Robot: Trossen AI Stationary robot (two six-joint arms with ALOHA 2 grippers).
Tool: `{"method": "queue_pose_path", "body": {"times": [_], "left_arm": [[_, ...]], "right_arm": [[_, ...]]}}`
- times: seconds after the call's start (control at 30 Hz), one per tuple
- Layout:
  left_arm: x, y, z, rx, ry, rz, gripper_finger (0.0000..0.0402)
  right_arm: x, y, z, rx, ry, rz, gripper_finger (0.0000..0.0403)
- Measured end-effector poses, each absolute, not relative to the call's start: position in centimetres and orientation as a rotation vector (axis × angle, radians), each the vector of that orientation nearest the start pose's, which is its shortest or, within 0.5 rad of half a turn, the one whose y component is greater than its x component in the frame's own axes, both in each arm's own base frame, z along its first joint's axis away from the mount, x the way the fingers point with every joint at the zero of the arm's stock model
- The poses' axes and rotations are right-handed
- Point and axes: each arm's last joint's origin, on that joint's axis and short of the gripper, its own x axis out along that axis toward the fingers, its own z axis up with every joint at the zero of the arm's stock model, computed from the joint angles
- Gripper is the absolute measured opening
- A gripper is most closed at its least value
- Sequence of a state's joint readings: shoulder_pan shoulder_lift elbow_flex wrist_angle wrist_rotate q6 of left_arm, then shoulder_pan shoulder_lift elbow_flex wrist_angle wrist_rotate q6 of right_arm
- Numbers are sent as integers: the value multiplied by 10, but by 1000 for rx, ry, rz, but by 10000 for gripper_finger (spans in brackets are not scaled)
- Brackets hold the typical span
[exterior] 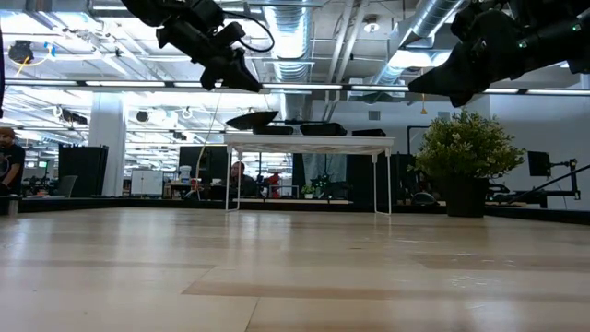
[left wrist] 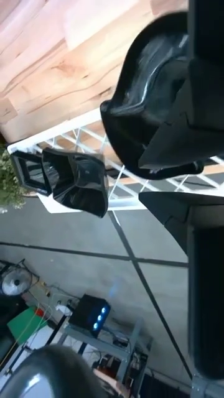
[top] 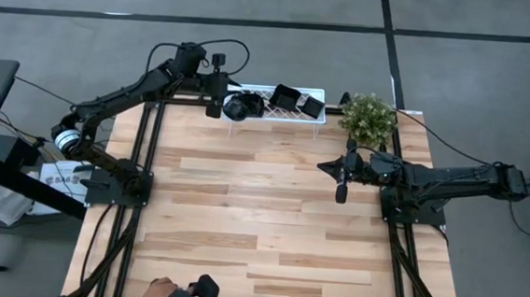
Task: Pick & Place Mini shaped plates
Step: Stack the black leaf-shaped plate on top of the black leaf-shaped plate on the shelf
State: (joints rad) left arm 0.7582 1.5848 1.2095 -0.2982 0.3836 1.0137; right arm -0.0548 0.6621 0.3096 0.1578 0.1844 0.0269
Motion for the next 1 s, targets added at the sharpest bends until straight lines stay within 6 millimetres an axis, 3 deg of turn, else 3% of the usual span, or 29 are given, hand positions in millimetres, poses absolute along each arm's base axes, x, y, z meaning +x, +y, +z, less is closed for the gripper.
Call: {"method": "queue_pose_path", "body": {"times": [0.2,0.4,0.63,0.8,1.0], "left_arm": [[260,233,274,611,758,151,76],[250,230,278,494,867,310,76],[239,216,276,89,903,391,76],[244,190,244,-27,952,215,76],[254,145,195,17,986,64,76]], "right_arm": [[156,-14,219,14,192,-241,6],[156,-14,218,14,197,-240,6],[156,-14,217,36,212,-241,6],[156,-13,216,39,217,-239,6],[156,-13,215,38,227,-239,6]]}}
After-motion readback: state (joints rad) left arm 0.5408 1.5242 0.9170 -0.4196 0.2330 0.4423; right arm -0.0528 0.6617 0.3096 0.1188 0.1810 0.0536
